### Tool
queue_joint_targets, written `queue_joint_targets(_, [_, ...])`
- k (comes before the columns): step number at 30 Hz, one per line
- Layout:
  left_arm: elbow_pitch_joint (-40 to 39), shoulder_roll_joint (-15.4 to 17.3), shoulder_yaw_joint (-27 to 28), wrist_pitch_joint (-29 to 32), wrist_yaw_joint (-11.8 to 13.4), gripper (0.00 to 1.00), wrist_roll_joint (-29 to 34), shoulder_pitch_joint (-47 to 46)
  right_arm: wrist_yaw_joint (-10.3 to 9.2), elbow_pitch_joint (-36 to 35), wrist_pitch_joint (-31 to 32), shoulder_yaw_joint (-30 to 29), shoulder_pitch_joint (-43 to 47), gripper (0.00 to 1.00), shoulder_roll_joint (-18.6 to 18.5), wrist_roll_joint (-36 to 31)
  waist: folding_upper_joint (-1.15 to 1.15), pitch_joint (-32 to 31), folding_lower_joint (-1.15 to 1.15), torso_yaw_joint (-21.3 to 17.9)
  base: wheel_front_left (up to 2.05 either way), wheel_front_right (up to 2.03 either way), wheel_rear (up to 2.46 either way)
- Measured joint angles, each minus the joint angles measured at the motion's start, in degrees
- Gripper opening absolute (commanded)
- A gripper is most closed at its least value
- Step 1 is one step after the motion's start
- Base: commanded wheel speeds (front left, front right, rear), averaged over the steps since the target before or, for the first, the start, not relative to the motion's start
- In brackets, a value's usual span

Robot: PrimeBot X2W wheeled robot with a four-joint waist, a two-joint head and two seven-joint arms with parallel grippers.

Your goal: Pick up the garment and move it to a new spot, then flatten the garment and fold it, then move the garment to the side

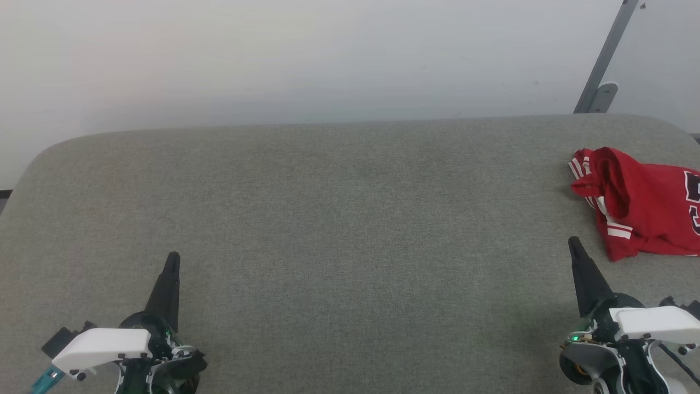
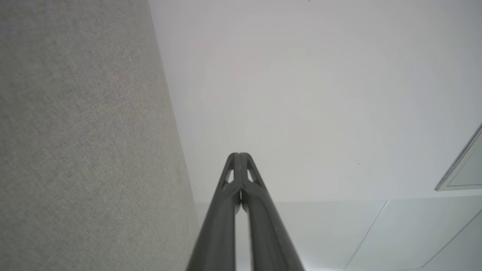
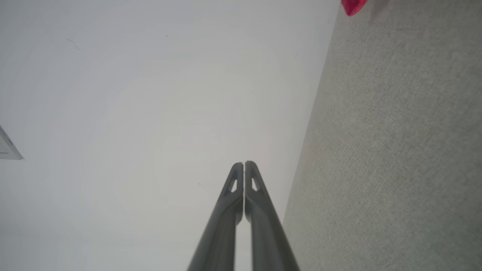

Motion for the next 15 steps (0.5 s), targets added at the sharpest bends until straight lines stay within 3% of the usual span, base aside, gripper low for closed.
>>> queue_joint_targets(15, [0.00,-0.01,0.01,0.00,0.00,0.00,0.00,0.00,0.00,0.00,0.00,-0.02,0.00,0.00,0.00,0.00,0.00,0.00,0.00,0.00,0.00,0.00,0.00])
